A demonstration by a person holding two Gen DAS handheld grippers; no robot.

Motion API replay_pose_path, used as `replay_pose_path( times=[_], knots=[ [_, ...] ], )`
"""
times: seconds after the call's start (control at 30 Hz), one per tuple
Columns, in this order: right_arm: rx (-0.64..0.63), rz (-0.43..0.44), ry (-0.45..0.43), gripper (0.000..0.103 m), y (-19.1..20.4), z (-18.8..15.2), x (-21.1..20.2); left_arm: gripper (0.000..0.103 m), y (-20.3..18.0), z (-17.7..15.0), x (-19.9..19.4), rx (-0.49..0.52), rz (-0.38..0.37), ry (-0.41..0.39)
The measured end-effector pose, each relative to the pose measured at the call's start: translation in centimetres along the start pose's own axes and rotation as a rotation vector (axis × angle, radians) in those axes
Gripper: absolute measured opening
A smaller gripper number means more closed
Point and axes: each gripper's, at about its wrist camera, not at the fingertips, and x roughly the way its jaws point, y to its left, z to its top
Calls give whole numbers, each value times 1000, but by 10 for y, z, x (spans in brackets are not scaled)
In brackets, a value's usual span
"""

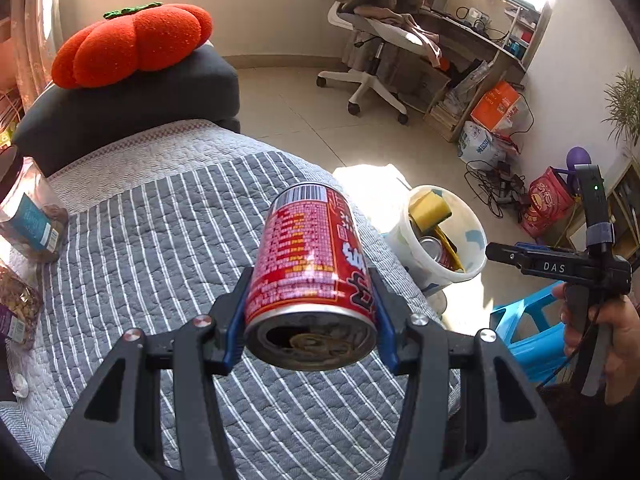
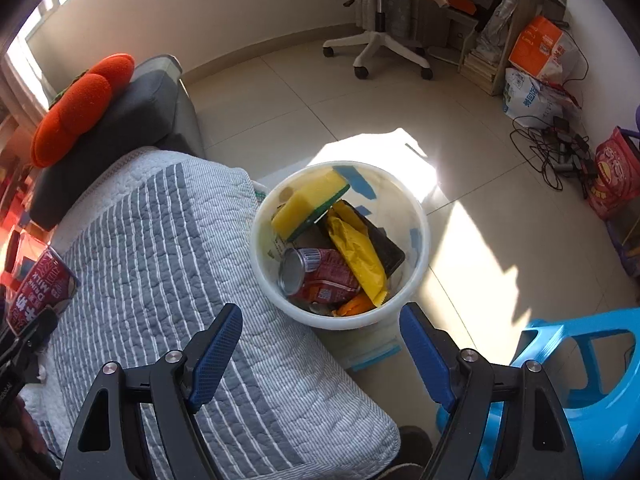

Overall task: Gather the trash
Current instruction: 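Lift the red can with the left tool while the right tool reaches the white tissue, then grasp the crumpled white tissue with the right tool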

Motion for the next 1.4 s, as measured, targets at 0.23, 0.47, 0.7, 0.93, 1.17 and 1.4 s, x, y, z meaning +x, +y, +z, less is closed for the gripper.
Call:
replay_pose_path(
  times=[0.23, 0.47, 0.7, 0.93, 1.17, 1.4],
  knots=[
    [-251, 161, 3, 82, 160, -31, 15, 54, 98, -55, -105, -150, 198, -88],
    [-517, 383, 23, 82, 326, -91, 42, 54, 150, -110, -161, -250, 382, -109],
    [-763, 551, 24, 76, 456, -153, 80, 54, 187, -140, -183, -360, 483, -101],
    [-970, 660, 28, 61, 551, -209, 107, 54, 208, -150, -186, -446, 457, -103],
    [-1047, 666, -5, 29, 594, -227, 124, 54, 211, -153, -186, -450, 439, -100],
    [-1044, 652, -4, 24, 579, -214, 115, 54, 211, -153, -187, -440, 452, -108]
  ],
)
